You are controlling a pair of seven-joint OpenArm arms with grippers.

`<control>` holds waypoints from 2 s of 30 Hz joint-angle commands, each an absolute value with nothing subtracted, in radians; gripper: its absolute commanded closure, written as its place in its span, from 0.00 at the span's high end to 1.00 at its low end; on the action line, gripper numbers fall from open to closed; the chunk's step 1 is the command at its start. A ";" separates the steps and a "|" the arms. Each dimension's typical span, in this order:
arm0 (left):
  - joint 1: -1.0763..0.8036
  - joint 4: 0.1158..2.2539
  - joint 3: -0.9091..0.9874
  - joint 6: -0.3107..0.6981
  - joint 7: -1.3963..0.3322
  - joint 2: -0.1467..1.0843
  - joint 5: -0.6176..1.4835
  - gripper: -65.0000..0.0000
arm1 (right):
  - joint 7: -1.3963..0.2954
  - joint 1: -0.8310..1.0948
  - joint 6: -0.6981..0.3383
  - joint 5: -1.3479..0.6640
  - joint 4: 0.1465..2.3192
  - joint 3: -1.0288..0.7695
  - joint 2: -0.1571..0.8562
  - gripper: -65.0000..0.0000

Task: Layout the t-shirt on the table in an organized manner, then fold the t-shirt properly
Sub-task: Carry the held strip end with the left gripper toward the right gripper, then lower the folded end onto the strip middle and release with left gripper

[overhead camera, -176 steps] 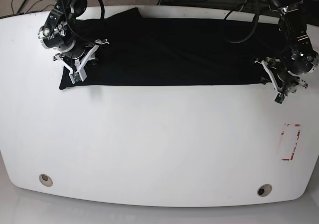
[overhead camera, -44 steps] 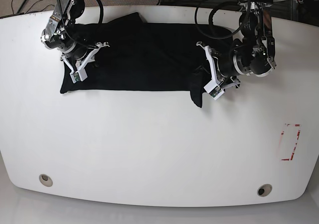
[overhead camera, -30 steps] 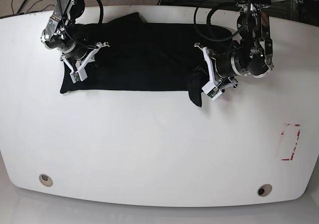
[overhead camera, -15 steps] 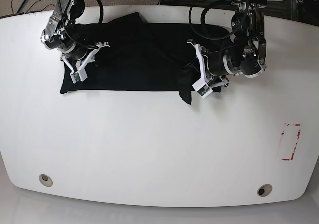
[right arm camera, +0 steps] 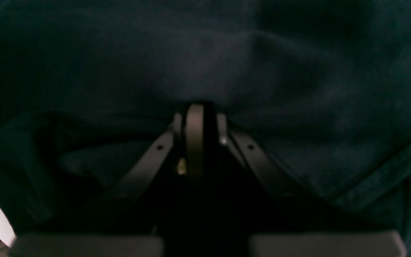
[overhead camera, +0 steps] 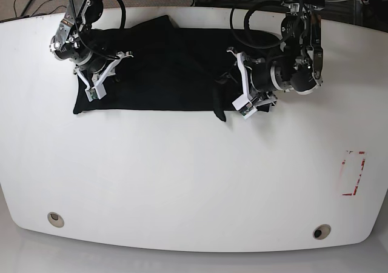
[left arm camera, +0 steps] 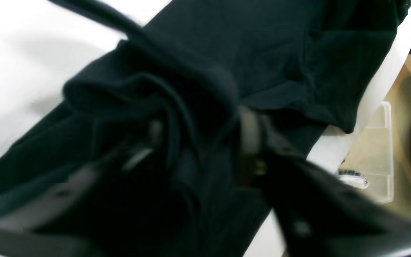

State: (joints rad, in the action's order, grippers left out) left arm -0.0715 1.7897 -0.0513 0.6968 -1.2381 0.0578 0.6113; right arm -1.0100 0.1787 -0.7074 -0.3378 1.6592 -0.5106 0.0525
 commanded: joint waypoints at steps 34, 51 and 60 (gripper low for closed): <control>0.173 1.639 0.266 0.698 -1.282 0.219 0.805 0.51 | -1.049 0.165 -0.698 -0.292 1.659 -0.510 0.035 0.06; 0.179 1.346 0.124 0.698 -1.006 0.314 0.805 0.44 | -1.049 0.168 -0.698 -0.294 1.659 -0.510 0.035 0.06; 0.177 1.314 -0.001 0.698 -0.946 0.308 0.753 0.39 | -1.049 0.170 -0.698 -0.294 1.659 -0.510 0.035 0.06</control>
